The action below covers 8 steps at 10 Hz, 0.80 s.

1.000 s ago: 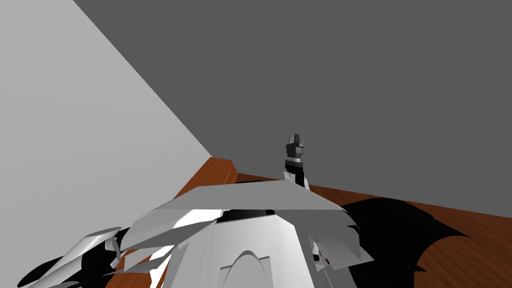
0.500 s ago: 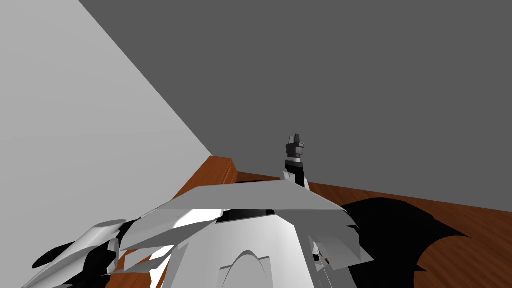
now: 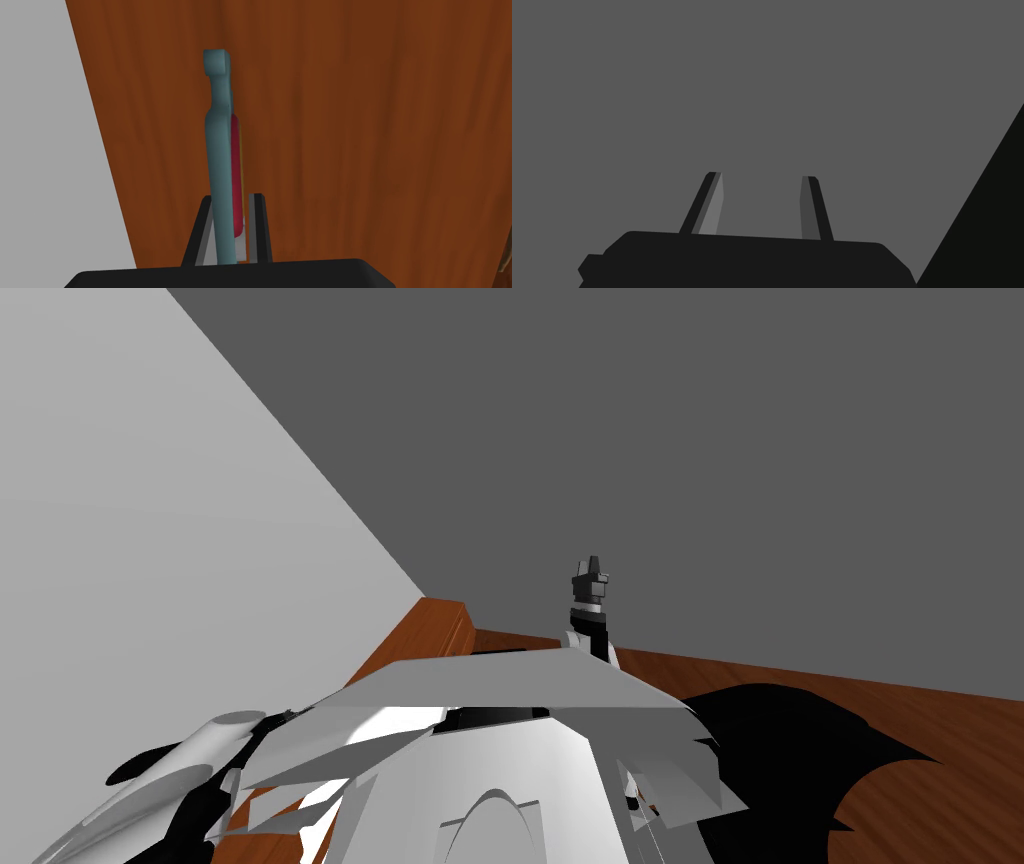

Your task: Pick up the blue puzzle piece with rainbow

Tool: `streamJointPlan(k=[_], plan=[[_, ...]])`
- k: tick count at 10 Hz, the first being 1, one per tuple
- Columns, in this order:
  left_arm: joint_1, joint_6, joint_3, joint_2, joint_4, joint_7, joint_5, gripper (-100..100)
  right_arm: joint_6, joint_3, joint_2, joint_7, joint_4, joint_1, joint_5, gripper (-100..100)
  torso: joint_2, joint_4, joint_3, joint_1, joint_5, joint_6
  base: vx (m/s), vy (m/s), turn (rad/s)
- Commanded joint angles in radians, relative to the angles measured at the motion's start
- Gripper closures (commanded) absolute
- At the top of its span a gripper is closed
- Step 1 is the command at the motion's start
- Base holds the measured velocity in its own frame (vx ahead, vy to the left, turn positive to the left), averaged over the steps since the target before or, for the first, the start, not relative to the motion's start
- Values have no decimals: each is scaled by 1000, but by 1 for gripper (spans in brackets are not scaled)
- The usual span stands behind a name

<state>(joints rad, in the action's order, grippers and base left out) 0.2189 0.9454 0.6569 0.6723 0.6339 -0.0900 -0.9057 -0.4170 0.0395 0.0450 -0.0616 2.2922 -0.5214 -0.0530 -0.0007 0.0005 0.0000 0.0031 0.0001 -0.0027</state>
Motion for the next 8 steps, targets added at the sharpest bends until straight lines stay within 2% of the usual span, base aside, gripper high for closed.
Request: streamJointPlan(k=[1,2,3,4,5,6,7,8], plan=[[-1,3,-29,7,8,-41,-11,100,0,0,0,0,0,0,0,0,0,0,0,0,0,0,-56,2,-27],[2,4,-70,13,39,-77,-26,100,0,0,0,0,0,0,0,0,-1,0,0,0,0,-1,-63,5,-25],[2,4,-78,13,39,-96,-26,100,0,0,0,0,0,0,0,0,-1,0,0,1,1,0,-52,1,-26],[5,6,-119,20,70,-136,-40,100,0,0,0,0,0,0,0,0,-1,-1,-1,1,1,-1,-70,0,-34],[5,6,-127,20,70,-152,-40,100,0,0,0,0,0,0,0,0,0,0,0,1,1,0,-59,4,-20],[8,8,-167,26,102,-187,-55,100,0,0,0,0,0,0,0,0,-1,-1,-1,1,1,-1,-66,1,-32],[8,8,-176,26,102,-207,-55,100,0,0,0,0,0,0,0,0,-1,0,0,1,2,0,-54,-3,-21],[11,9,-216,32,133,-238,-70,100,0,0,0,0,0,0,0,0,-1,-1,-1,1,2,-1,-71,-4,-25]])
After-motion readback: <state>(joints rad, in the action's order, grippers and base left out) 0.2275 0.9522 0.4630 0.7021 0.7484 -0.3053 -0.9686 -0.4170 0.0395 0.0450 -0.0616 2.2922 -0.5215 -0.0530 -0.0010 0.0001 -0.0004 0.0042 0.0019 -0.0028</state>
